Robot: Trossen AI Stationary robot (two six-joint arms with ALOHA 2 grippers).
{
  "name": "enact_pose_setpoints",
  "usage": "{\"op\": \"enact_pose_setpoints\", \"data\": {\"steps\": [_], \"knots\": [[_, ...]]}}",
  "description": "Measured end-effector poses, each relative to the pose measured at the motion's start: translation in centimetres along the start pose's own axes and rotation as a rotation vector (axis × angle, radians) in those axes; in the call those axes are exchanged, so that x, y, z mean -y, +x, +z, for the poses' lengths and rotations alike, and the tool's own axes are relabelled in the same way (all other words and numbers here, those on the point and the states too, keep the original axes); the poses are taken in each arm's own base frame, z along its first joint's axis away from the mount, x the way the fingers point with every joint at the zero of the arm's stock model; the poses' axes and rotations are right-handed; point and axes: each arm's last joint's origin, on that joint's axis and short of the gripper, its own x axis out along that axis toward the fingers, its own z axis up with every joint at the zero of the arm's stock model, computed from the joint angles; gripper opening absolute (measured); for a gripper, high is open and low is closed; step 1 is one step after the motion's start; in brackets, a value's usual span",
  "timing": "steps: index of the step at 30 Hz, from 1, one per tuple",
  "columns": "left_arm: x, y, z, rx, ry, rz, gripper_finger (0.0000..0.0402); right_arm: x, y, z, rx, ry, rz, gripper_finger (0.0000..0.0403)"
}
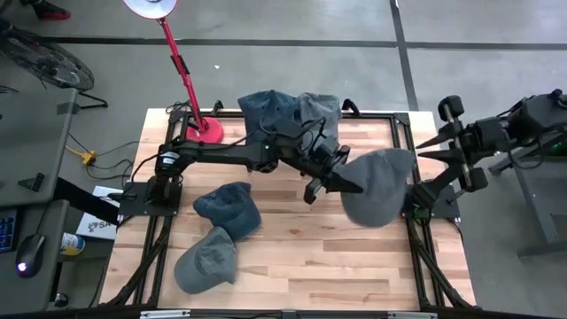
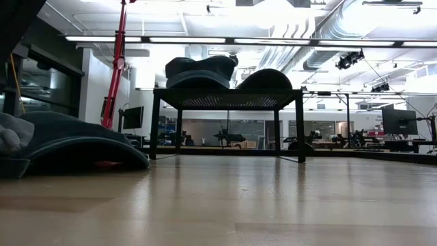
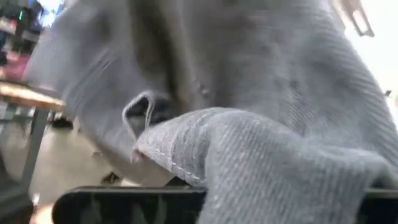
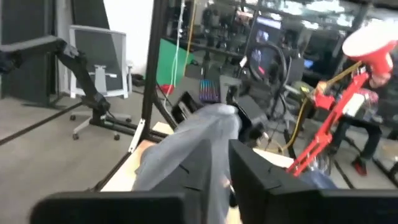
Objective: Pick & Place hat
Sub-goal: Stack the top gray cap on top of the gray cap on the shelf
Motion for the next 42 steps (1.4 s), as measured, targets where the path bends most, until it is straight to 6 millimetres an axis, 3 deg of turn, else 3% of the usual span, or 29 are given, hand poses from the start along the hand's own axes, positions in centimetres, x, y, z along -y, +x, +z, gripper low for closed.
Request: {"op": "enact_pose_setpoints", "data": {"steps": [8,13,25,34,42], "knots": [[1.1,-0.9,0.8,-0.1,-0.008,0.037,0.0001,-0.2,0.1,-0.7,-0.069,0.128,0.037,0.0162],[1.6,-1.8,0.4,-0.242,-0.061,0.082,0.0001,-0.9,1.2,-1.4,-0.176,0.145,0.035,0.0198],[2.6,-2.9,-0.7,-0.419,-0.105,0.185,0.0,-1.7,4.6,-1.9,-0.287,0.12,-0.147,0.0205],[2.7,-3.0,-1.1,-0.458,-0.113,0.219,0.0,-1.0,8.1,-2.6,-0.401,0.144,-0.072,0.0205],[2.6,-3.2,-1.4,-0.477,-0.116,0.239,0.0,1.0,10.6,-3.6,-0.474,0.154,-0.016,0.0204]]}}
